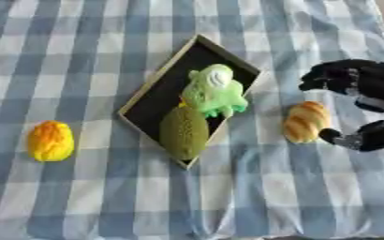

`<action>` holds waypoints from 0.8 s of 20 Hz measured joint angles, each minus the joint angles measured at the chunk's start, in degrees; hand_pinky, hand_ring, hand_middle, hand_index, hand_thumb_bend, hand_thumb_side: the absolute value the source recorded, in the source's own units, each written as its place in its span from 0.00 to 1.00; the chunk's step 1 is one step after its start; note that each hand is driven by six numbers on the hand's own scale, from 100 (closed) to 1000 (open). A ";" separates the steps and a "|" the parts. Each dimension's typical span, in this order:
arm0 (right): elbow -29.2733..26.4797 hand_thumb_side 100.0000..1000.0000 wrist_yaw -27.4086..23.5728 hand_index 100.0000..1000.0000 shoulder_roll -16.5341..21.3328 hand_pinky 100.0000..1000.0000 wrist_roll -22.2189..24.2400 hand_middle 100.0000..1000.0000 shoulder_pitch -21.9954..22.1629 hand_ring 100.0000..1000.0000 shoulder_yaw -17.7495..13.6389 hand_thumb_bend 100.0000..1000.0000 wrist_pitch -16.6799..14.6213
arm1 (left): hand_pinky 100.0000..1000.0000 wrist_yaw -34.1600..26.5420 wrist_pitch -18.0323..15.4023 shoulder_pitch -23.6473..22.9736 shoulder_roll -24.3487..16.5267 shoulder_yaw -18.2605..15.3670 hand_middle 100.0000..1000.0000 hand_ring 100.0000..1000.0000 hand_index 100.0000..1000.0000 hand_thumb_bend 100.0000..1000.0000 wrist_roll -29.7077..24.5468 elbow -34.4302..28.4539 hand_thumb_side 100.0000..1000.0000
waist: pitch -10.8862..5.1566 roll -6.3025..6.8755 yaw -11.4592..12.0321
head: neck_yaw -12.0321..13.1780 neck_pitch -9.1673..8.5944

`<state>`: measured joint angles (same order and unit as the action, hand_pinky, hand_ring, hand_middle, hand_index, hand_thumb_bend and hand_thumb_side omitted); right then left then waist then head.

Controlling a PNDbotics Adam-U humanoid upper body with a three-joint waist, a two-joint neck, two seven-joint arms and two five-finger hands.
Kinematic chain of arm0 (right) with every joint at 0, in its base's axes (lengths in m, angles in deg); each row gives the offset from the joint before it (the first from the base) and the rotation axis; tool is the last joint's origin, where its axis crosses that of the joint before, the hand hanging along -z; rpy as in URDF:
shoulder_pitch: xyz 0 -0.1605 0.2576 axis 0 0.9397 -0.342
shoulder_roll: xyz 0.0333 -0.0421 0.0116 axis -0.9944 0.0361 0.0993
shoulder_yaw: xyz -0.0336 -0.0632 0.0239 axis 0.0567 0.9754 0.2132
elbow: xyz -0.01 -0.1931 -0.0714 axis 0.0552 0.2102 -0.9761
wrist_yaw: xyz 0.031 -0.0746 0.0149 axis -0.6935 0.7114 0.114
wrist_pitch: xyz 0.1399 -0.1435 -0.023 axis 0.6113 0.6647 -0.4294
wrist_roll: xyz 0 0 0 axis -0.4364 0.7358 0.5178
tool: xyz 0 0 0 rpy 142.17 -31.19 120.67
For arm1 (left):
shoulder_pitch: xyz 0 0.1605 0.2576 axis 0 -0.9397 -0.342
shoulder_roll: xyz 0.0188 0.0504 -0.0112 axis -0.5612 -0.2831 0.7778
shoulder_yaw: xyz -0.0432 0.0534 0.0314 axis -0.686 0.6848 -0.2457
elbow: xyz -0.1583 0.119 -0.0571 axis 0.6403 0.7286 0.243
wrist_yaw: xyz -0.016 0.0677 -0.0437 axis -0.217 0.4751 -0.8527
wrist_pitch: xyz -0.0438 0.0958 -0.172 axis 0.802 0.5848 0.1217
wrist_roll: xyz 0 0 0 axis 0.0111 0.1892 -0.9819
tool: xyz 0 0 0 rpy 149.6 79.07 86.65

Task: Pick up objects on the table and place them in the box.

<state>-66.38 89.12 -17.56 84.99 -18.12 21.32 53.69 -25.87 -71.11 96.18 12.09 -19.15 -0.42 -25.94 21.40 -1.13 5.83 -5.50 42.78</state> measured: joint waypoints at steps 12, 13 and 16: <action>2.60 0.12 1.84 0.90 -0.65 0.92 3.50 0.86 -1.13 0.95 1.18 0.30 2.62 | 0.76 -0.23 0.01 0.00 0.07 0.01 0.80 0.90 0.87 0.25 -0.02 -0.01 0.79 | 0.06 0.01 0.53 | -0.27 -0.04; 3.18 0.12 1.87 0.90 -0.86 0.92 3.45 0.86 -1.38 0.95 1.45 0.30 2.58 | 0.76 -0.24 0.02 0.00 0.08 0.01 0.80 0.90 0.87 0.25 -0.02 -0.01 0.79 | 0.06 0.01 0.54 | -0.30 -0.04; 4.74 0.12 2.03 0.88 -1.51 0.91 3.16 0.84 -2.19 0.94 2.31 0.30 2.18 | 0.76 -0.29 0.06 0.01 0.14 0.02 0.80 0.91 0.87 0.25 -0.08 -0.02 0.80 | 0.06 0.01 0.65 | -0.50 -0.06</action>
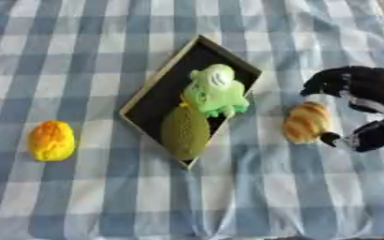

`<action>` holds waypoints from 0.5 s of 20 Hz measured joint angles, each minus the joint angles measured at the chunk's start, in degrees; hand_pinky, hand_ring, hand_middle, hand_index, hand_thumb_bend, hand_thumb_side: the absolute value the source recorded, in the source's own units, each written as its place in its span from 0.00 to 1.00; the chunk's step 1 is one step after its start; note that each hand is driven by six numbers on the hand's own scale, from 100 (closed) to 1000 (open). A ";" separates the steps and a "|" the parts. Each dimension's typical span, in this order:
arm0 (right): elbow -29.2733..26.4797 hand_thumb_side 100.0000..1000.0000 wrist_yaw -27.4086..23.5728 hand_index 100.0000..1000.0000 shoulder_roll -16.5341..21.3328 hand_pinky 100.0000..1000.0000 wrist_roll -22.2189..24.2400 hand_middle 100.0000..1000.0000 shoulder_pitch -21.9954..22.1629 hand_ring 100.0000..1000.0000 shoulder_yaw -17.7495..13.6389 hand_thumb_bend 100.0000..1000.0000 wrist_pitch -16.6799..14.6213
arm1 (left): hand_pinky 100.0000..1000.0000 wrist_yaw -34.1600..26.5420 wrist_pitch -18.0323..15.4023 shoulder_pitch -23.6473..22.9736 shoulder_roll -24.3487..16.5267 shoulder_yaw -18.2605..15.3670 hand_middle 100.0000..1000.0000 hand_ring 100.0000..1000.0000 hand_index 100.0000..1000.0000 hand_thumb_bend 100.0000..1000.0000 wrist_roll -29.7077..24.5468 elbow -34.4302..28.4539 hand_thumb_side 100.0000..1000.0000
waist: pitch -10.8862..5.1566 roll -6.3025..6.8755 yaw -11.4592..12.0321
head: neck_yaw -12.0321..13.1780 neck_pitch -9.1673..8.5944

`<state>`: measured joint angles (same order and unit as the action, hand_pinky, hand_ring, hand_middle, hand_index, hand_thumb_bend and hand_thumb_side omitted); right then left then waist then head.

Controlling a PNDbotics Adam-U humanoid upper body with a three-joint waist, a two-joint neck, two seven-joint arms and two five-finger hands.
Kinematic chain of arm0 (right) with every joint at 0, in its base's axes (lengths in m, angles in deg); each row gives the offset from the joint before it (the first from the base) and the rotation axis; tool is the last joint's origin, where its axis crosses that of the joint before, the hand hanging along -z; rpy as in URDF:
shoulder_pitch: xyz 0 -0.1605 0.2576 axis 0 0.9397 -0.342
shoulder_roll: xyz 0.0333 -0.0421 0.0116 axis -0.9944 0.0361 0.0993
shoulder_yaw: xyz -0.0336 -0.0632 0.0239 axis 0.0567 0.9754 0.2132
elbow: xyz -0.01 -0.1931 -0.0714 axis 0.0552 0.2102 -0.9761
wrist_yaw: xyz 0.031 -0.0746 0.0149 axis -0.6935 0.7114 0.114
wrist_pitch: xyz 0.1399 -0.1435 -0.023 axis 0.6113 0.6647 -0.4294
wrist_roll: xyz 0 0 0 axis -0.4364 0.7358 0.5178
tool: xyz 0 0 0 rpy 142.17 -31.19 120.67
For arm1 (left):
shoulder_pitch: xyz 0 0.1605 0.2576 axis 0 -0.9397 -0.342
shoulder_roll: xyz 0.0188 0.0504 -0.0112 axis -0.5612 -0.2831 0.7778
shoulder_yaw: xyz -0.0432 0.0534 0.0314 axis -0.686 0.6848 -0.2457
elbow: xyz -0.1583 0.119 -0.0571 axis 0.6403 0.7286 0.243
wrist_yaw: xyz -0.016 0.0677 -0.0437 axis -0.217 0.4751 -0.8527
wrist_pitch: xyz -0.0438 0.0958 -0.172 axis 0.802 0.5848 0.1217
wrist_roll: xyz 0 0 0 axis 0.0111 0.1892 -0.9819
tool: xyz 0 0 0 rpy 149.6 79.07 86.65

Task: Pick up objects on the table and place them in the box.

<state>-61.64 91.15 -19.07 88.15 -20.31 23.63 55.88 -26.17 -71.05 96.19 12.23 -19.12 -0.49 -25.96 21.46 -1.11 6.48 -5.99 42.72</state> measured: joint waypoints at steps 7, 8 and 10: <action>3.72 0.07 0.81 0.84 -1.64 0.91 -1.15 0.80 -1.26 0.92 1.69 0.27 -1.20 | 0.76 -0.11 0.11 0.00 0.04 0.01 0.80 0.91 0.87 0.25 -0.13 -0.04 0.80 | 0.01 0.12 0.27 | -0.24 -0.24; 4.08 0.06 0.88 0.83 -1.81 0.91 -1.40 0.80 -1.51 0.92 1.83 0.29 -1.32 | 0.76 -0.11 0.13 0.00 0.10 0.01 0.80 0.91 0.88 0.24 -0.15 -0.04 0.80 | 0.01 0.12 0.28 | -0.27 -0.29; 4.64 0.04 1.23 0.82 -2.11 0.90 -1.68 0.79 -1.94 0.91 2.14 0.31 -1.53 | 0.76 -0.11 0.15 0.00 0.40 0.01 0.80 0.91 0.88 0.24 -0.18 -0.04 0.80 | 0.01 0.12 0.29 | -0.33 -0.40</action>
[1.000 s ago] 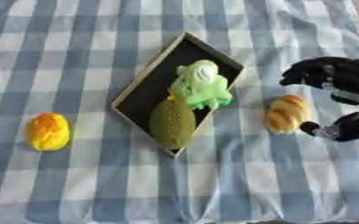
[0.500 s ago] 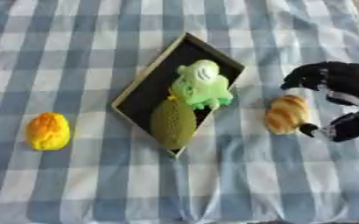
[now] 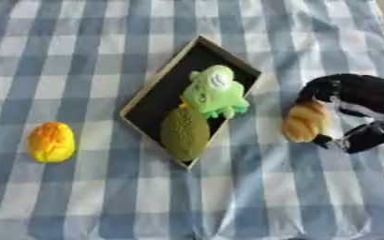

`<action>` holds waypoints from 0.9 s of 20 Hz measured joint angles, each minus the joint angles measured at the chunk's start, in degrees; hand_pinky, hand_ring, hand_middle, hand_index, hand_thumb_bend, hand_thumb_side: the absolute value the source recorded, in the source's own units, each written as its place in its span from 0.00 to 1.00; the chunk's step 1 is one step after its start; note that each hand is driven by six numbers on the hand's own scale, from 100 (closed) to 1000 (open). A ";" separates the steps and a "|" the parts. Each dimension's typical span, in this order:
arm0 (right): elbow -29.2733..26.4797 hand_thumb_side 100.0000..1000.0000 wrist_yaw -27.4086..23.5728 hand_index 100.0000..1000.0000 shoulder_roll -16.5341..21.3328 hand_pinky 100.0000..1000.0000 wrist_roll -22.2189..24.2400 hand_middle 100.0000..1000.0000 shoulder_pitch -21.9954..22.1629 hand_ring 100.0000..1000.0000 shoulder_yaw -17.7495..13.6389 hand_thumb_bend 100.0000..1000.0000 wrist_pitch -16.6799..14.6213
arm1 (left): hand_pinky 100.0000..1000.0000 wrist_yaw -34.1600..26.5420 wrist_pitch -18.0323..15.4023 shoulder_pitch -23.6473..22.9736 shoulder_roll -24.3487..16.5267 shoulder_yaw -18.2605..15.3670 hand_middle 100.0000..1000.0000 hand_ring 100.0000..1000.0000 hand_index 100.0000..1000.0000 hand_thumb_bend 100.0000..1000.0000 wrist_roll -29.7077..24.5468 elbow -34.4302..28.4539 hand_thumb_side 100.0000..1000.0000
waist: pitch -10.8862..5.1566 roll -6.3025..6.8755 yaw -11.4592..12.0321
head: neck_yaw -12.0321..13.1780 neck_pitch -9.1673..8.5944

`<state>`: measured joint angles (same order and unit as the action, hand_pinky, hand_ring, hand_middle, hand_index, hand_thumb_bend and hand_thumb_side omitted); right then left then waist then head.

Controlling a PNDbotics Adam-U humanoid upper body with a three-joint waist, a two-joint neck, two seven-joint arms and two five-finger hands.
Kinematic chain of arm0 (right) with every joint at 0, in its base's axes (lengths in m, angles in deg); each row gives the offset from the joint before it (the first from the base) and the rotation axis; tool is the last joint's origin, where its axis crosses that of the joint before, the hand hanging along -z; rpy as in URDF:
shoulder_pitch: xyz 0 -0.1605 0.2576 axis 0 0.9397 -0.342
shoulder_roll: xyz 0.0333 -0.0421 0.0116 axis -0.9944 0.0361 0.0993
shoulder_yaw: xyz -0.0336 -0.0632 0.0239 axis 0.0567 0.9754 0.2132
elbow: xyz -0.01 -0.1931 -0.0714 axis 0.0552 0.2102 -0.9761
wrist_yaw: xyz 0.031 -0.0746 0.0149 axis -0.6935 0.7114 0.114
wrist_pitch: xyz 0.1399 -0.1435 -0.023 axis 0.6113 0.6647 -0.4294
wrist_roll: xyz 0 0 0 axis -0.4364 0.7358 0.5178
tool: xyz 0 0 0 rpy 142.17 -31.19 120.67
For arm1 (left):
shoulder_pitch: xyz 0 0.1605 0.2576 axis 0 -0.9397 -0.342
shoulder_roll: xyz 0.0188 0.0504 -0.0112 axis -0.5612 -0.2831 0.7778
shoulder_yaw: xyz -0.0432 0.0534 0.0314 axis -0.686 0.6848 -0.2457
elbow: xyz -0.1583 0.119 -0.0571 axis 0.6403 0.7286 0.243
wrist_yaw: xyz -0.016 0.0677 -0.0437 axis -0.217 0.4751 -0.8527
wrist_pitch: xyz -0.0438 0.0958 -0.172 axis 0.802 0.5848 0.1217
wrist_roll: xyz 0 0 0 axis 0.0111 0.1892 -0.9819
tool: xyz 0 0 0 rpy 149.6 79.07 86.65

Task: Pick up objects on the table and place them in the box.

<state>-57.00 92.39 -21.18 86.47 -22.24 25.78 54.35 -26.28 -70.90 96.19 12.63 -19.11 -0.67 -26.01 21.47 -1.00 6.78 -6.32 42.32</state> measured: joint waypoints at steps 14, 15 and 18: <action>-3.59 0.02 -1.89 0.69 0.70 0.89 -2.03 0.66 2.15 0.83 -0.92 0.18 0.51 | 0.76 -0.05 0.02 -0.01 0.07 0.00 0.81 0.91 0.88 0.24 -0.03 -0.28 0.80 | 0.00 0.00 -0.13 | -0.03 -0.01; -4.74 0.03 -2.61 0.68 1.11 0.88 -1.65 0.65 2.42 0.83 -1.33 0.17 0.72 | 0.76 -0.05 0.02 -0.02 0.07 0.00 0.81 0.91 0.88 0.24 -0.03 -0.28 0.80 | 0.00 0.00 -0.17 | 0.03 -0.01; -7.72 0.00 -5.04 0.67 2.18 0.89 -0.49 0.64 2.59 0.82 -2.76 0.18 1.70 | 0.76 -0.05 0.03 -0.05 0.07 0.00 0.81 0.91 0.88 0.24 -0.02 -0.28 0.80 | 0.00 0.00 -0.44 | 0.13 -0.01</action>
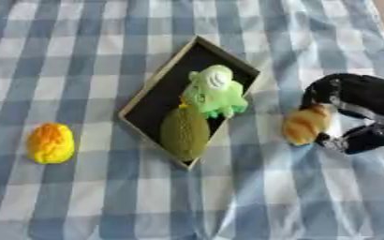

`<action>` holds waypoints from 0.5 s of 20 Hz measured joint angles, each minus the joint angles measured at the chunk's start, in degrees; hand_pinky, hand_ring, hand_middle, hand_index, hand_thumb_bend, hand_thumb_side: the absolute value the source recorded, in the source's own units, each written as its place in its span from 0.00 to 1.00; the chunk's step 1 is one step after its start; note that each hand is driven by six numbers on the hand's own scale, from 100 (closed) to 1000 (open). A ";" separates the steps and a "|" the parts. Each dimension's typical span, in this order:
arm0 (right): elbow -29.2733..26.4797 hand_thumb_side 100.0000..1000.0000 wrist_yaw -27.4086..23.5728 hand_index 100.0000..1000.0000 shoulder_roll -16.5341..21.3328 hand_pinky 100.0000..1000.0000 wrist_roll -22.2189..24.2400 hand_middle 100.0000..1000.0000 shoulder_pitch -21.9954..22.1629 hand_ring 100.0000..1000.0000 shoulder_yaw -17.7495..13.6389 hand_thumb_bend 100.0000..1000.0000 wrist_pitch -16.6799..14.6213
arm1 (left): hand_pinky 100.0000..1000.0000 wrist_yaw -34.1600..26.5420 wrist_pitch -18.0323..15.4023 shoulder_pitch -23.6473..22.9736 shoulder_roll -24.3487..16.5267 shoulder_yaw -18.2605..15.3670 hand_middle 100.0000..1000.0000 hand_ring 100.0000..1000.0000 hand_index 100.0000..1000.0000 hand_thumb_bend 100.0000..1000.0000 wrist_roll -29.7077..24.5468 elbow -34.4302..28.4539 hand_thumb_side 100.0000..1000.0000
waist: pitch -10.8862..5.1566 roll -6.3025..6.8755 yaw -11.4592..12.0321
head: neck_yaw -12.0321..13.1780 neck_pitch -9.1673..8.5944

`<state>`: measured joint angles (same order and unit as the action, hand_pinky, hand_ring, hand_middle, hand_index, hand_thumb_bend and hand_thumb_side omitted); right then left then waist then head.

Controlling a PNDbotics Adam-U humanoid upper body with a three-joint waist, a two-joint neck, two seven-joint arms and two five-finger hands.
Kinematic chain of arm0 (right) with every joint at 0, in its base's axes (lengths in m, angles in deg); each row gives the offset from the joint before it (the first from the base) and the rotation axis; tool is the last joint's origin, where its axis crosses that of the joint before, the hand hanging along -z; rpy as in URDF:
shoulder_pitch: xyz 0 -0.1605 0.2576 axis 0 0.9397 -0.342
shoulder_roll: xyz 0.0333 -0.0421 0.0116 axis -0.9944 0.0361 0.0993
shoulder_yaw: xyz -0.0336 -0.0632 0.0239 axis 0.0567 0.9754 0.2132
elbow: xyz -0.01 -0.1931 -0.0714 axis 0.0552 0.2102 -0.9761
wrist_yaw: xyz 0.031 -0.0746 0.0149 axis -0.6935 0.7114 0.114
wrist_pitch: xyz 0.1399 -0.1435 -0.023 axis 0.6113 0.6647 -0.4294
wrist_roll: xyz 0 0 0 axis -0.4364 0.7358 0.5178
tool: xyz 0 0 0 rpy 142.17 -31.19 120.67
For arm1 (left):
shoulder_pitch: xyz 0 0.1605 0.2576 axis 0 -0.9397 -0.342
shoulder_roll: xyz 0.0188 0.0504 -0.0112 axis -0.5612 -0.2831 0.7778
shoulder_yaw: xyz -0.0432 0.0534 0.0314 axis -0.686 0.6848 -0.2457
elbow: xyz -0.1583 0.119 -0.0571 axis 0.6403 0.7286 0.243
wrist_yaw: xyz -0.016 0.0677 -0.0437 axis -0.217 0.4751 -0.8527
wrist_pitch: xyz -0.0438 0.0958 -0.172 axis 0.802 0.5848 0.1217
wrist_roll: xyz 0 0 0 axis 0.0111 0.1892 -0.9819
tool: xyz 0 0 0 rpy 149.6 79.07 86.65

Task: Pick up objects on the table and place them in the box.

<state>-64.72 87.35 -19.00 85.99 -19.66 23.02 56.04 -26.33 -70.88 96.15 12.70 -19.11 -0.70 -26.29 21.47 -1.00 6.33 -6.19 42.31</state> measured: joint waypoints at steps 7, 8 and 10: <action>-1.52 0.00 -3.89 0.63 1.23 0.88 0.92 0.59 -1.09 0.80 -1.72 0.11 0.80 | 0.76 0.02 -0.01 0.00 -0.01 0.00 0.81 0.91 0.88 0.24 0.00 0.00 0.80 | -0.06 0.00 0.00 | 0.05 0.00; -1.61 0.00 -4.31 0.62 1.23 0.88 0.79 0.59 -1.35 0.79 -1.83 0.10 0.85 | 0.76 0.02 -0.01 0.00 -0.01 0.00 0.81 0.91 0.88 0.24 0.00 0.00 0.80 | -0.06 0.00 0.00 | 0.05 0.00; -1.65 0.00 -4.94 0.62 1.23 0.88 0.30 0.58 -2.43 0.79 -2.00 0.08 0.74 | 0.76 0.02 -0.01 0.00 -0.01 0.00 0.81 0.91 0.88 0.24 0.01 0.00 0.80 | -0.06 0.00 0.00 | 0.05 0.00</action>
<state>-66.37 82.41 -17.76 86.29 -22.09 21.01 56.78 -26.30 -70.89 96.15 12.69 -19.11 -0.69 -26.29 21.41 -1.00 6.34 -6.14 42.31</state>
